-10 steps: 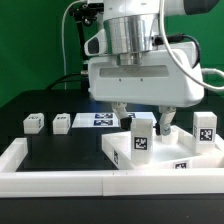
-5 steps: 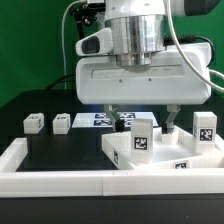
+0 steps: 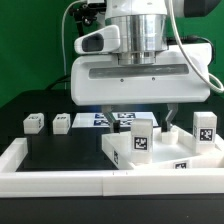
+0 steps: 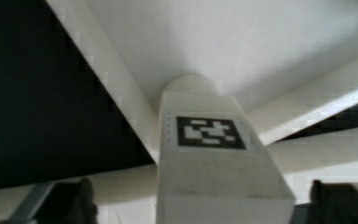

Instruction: Assemble square table

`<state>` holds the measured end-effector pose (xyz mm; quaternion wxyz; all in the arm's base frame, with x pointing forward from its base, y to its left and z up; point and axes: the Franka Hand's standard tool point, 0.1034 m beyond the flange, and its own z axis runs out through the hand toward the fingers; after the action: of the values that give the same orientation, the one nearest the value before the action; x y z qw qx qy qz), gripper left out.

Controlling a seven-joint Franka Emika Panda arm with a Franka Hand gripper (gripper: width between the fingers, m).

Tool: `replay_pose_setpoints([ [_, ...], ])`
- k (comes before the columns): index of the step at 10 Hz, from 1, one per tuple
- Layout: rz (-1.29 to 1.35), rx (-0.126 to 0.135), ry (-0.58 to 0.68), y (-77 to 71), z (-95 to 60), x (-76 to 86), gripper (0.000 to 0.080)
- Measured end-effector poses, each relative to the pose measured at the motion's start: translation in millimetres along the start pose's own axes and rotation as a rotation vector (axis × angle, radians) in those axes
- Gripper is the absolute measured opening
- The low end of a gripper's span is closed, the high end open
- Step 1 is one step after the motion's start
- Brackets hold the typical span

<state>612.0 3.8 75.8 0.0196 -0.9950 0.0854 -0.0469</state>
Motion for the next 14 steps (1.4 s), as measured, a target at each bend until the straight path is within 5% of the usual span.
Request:
replay_pose_setpoints([
  [1,0.0,0.0,0.0,0.1,0.0,0.0,0.041],
  [2,0.0,0.0,0.0,0.1,0.0,0.0,0.041],
  [3,0.007,0.0,0.0,0.1,0.1,0.0,0.029],
  [7,0.121,0.001,0.0,0.0,0.1,-0.1,0.029],
  [14,0.76,0.023,0.0,1.3,0.7,-0.1,0.0291],
])
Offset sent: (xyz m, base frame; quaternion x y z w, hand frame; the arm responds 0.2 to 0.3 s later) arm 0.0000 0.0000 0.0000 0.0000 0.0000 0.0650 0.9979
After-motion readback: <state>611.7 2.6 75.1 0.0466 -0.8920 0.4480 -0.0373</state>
